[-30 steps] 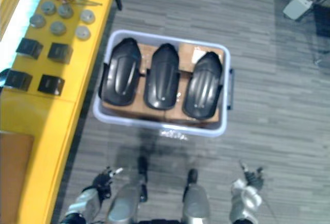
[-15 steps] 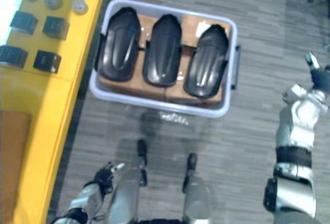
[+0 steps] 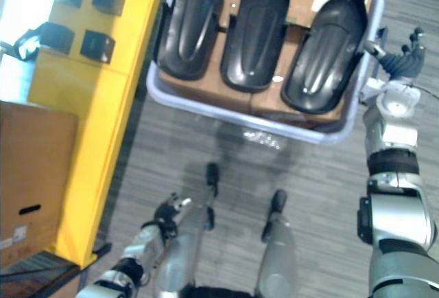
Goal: Walk over and take plastic housings, then place them on the shelf
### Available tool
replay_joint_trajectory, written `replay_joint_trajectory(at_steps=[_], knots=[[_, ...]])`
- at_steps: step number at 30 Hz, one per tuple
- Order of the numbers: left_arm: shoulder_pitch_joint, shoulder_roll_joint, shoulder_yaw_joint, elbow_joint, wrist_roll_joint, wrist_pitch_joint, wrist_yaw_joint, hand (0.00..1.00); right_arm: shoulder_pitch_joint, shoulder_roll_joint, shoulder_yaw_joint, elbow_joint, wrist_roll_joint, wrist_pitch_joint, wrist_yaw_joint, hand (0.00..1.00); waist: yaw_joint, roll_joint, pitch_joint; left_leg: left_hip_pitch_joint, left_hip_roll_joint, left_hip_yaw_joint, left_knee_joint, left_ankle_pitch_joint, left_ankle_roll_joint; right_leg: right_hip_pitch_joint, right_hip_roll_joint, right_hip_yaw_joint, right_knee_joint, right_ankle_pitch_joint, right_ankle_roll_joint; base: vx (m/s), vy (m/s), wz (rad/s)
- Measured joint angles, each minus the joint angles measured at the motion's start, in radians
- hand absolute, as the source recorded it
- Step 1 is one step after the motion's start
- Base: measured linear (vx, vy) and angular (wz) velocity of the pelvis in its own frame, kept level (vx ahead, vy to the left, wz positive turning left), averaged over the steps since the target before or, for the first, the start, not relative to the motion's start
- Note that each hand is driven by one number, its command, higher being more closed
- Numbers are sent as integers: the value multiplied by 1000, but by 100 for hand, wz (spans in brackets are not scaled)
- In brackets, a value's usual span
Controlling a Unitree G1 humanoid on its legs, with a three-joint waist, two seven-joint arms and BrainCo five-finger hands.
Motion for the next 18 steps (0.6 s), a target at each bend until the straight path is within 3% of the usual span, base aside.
replay_joint_trajectory(at_steps=[5, 8, 13, 18], knots=[[1, -5, 0, 21, -6, -2, -2, 0, 2, 0, 7, 12, -46, 19, 12, 0, 3, 4, 1, -3, 1, 0, -8, 5, -7, -34, -7, 1, 57, -36, -4, 15, -43, 1], [1, -30, 1, 20, -31, -10, -22, 0, -1, 0, 7, 18, -112, 67, 22, 0, 9, 20, 0, -9, -1, 0, -7, 6, -9, -58, -16, 1, 94, -62, -8, 13, -52, 3], [0, -37, 4, 19, -49, -16, -32, 0, -10, -1, 11, 22, -152, 105, 30, 0, 8, 21, -1, -17, 5, 0, -5, 9, -13, -82, -17, 0, 126, -75, -11, 29, -60, -1], [0, -39, 4, 16, -78, -19, -31, 0, -11, -6, 47, 46, -218, 105, 43, 0, 7, 21, -1, -22, 5, -6, -2, 9, -15, -91, -20, -6, 151, -89, -14, 35, -40, 3]])
